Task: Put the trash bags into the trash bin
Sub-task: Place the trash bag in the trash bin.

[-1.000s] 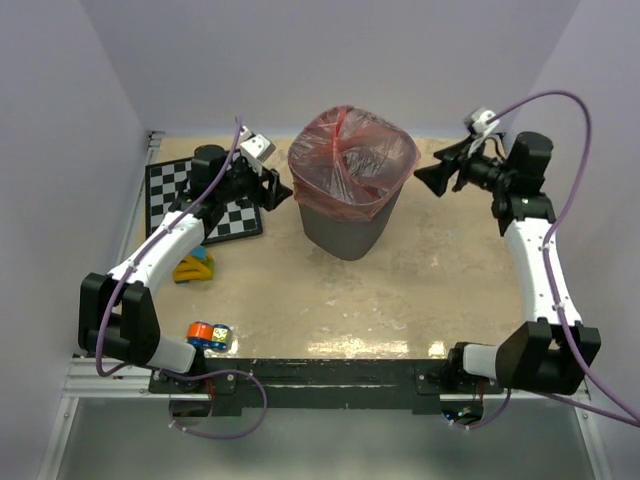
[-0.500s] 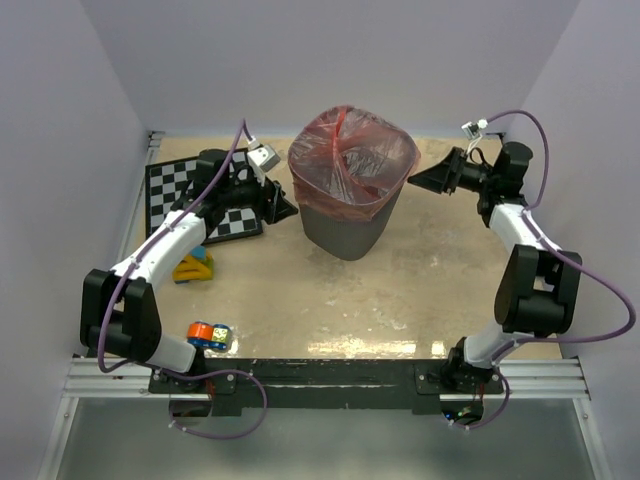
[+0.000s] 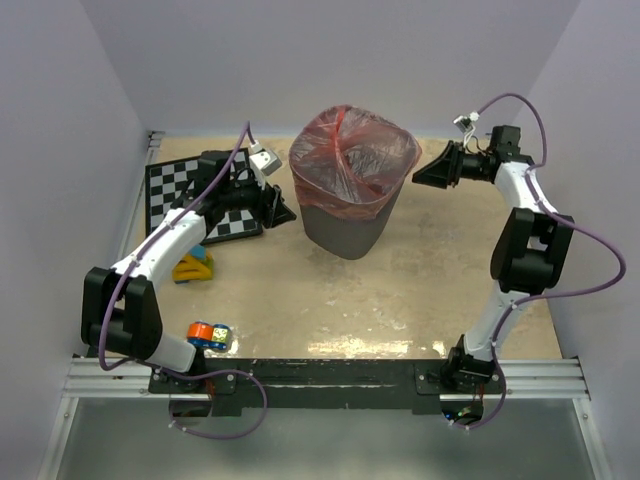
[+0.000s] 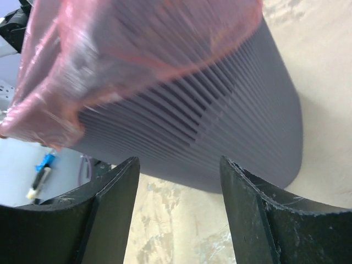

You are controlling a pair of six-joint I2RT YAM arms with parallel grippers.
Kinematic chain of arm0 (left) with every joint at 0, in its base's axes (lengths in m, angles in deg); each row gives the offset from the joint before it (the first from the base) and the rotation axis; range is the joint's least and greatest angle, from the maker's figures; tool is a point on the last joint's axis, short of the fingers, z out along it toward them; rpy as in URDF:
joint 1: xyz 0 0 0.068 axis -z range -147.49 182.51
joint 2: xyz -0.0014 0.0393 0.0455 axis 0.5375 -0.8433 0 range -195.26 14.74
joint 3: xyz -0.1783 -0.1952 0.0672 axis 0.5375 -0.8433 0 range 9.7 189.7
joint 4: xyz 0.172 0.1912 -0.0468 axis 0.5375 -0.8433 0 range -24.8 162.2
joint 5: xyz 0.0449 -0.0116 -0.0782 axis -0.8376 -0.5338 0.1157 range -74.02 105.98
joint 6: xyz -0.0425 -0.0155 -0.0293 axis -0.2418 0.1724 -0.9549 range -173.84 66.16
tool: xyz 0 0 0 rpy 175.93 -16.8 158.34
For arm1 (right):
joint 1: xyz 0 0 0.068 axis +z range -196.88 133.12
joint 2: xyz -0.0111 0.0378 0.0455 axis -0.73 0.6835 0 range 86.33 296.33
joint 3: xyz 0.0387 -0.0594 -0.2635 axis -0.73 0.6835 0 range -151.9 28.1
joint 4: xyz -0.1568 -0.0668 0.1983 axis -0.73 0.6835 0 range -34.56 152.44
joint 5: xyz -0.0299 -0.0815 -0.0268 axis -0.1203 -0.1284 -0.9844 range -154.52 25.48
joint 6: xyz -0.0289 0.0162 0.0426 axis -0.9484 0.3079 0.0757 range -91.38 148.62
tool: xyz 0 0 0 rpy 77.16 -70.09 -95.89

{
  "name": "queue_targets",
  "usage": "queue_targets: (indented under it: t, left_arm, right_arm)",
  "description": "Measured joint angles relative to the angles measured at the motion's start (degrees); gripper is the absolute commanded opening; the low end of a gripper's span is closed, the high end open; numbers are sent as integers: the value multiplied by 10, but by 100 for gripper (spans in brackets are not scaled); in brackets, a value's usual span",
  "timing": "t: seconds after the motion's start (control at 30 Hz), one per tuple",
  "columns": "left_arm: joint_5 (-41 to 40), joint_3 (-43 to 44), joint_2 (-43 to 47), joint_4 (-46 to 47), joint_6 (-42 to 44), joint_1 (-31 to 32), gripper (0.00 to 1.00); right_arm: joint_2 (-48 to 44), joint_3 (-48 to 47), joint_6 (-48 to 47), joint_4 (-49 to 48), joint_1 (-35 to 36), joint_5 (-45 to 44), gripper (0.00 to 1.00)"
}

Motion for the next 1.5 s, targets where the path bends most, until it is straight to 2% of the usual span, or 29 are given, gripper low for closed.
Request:
queue_targets:
  t: [0.13,0.33,0.67,0.97,1.2,1.23,1.3,1.33,1.37,1.5]
  left_arm:
    - [0,9,-1,-13,9,0,70]
    - [0,10,-1,-21,16,0,70]
    - [0,10,-2,-21,16,0,70]
    - [-1,10,-2,-21,16,0,70]
    - [-2,10,-2,-20,16,0,70]
    - [-3,10,-2,-20,16,0,70]
    - [-3,10,-2,-20,16,0,70]
    - [-4,10,-2,-20,16,0,70]
    - [-5,10,-2,-20,16,0,70]
    - [-7,9,-2,-19,16,0,70]
  right_arm:
    - [17,-1,-56,80,-1,-1,65]
    - [10,-25,-94,137,-1,0,70]
    - [0,-90,-117,162,-1,0,71]
    - [0,-133,-97,155,9,0,65]
    - [0,-134,-54,125,35,1,46]
    - [0,-134,-49,120,38,1,40]
    - [0,-134,-33,108,42,1,23]
    - [0,-134,-26,101,44,2,5]
    - [0,-134,-17,93,45,2,0]
    - [0,-134,7,73,44,2,0]
